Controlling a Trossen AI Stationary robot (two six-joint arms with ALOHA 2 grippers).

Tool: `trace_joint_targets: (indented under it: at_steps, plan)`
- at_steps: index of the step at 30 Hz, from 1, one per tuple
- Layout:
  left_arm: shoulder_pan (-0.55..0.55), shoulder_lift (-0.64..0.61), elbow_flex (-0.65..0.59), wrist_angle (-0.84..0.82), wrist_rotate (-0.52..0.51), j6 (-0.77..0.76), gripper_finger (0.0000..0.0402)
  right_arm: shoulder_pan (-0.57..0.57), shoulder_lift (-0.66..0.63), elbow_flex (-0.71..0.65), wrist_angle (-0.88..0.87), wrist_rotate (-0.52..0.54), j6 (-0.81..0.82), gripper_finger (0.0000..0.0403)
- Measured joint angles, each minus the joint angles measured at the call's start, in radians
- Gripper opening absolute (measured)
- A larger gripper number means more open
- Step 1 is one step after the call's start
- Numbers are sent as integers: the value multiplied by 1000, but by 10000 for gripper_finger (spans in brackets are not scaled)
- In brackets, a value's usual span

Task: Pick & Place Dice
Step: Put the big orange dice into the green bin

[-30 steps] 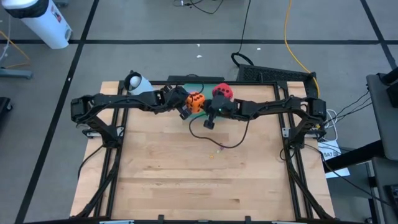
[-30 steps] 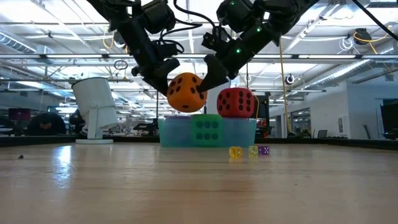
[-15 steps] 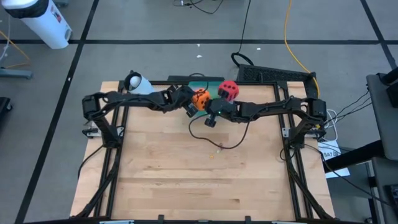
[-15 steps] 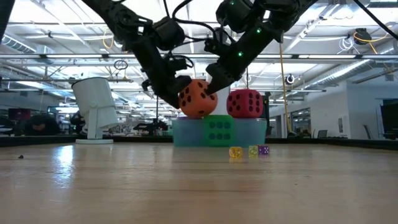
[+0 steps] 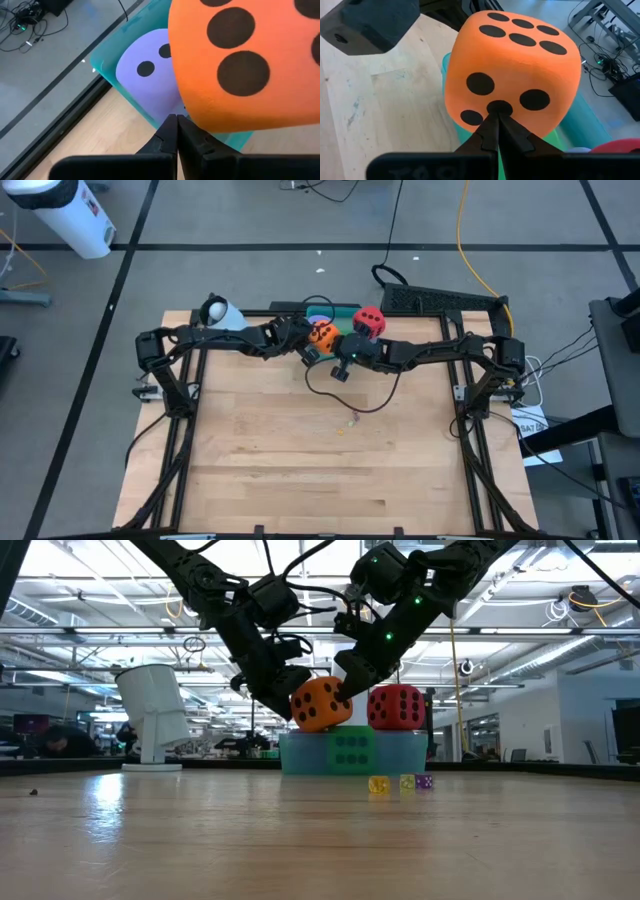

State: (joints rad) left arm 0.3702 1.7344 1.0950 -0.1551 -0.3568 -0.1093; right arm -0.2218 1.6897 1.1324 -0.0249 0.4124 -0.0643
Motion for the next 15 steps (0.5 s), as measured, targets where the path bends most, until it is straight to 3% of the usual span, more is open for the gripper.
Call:
trace_joint_targets:
  at_steps: [15]
  plan:
    - [-10,0,0,0,-90,6,13,0,0,0,-11,4,17,0]
